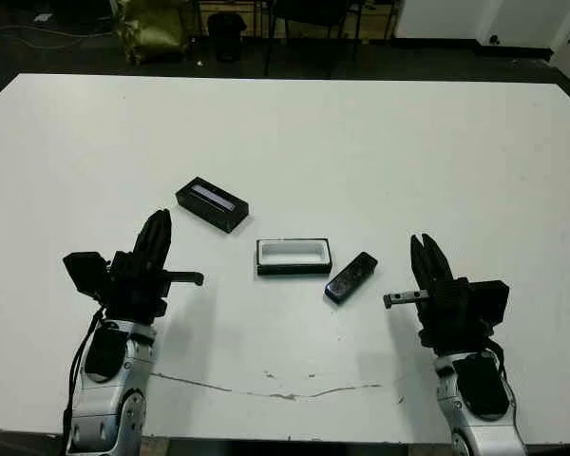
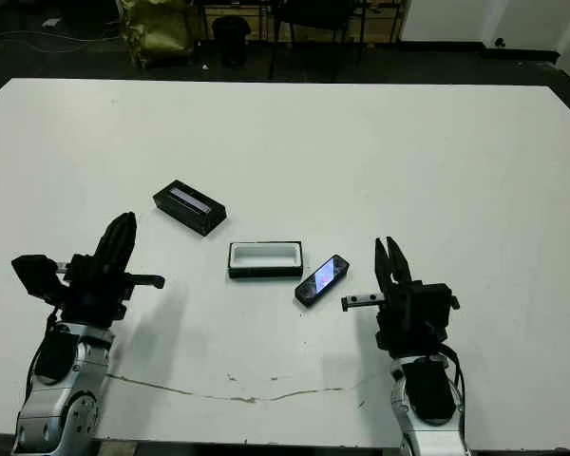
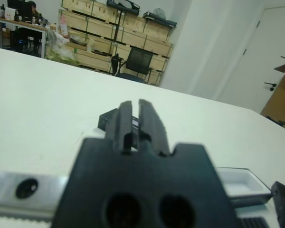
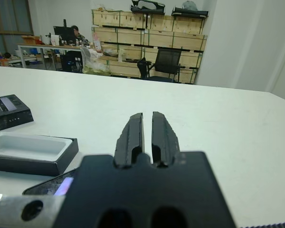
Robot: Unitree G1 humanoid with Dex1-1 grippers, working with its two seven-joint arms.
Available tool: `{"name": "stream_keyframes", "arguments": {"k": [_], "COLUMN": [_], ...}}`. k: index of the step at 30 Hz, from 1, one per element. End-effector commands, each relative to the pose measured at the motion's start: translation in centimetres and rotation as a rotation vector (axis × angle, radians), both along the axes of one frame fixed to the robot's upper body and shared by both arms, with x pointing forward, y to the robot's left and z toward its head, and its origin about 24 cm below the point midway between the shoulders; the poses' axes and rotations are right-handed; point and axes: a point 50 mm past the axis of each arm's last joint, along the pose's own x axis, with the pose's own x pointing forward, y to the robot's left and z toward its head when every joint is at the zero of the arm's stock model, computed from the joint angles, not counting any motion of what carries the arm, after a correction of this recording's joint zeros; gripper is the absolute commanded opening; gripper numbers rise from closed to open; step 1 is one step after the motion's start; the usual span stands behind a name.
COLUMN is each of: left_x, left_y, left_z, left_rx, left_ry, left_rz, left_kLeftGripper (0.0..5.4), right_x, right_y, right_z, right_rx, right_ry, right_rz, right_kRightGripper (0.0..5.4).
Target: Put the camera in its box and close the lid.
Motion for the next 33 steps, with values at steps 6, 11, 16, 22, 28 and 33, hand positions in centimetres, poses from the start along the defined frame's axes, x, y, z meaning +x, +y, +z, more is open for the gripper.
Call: {"name": "stream_keyframes", "arguments": {"k": [6,11,16,22,28,33], "left_x": [-0.3,-0.4,-0.4,-0.4,-0.3,-0.4], "left_y": [0.4,0.4,0.4,0.5,0.6,0.5], "left_z": [-0.9,-0.8,-0.8,-0.8,-0.9,-0.9], "left_rx": [0.008,0.009,0.018,0.005,0.018,0.016], "left_ry": [0.027,0.035,0.029,0.033,0.033,0.031], "left_rz": [0.007,0.008,0.012,0.010,0.015,0.013], "left_kLeftGripper": [0.05,0.05,0.05,0.05,0.00,0.00], "right_x": [2.1,4.8,7.8,10.6,12.8,13.8], "right_y": [-3.1,-5.3,-6.2,-6.0,-5.8,-4.4], "right_z": [3.7,8.6,12.3,14.0,13.9,13.3], "right_rx": [-0.181,-0.384,-0.590,-0.695,-0.835,-0.924], "right_ry": [-0.055,-0.078,0.001,0.194,0.435,0.642], "right_rz": [0.178,0.361,0.513,0.729,0.888,1.071], "right_kRightGripper": [0.00,0.00,0.00,0.00,0.99,2.10]}}
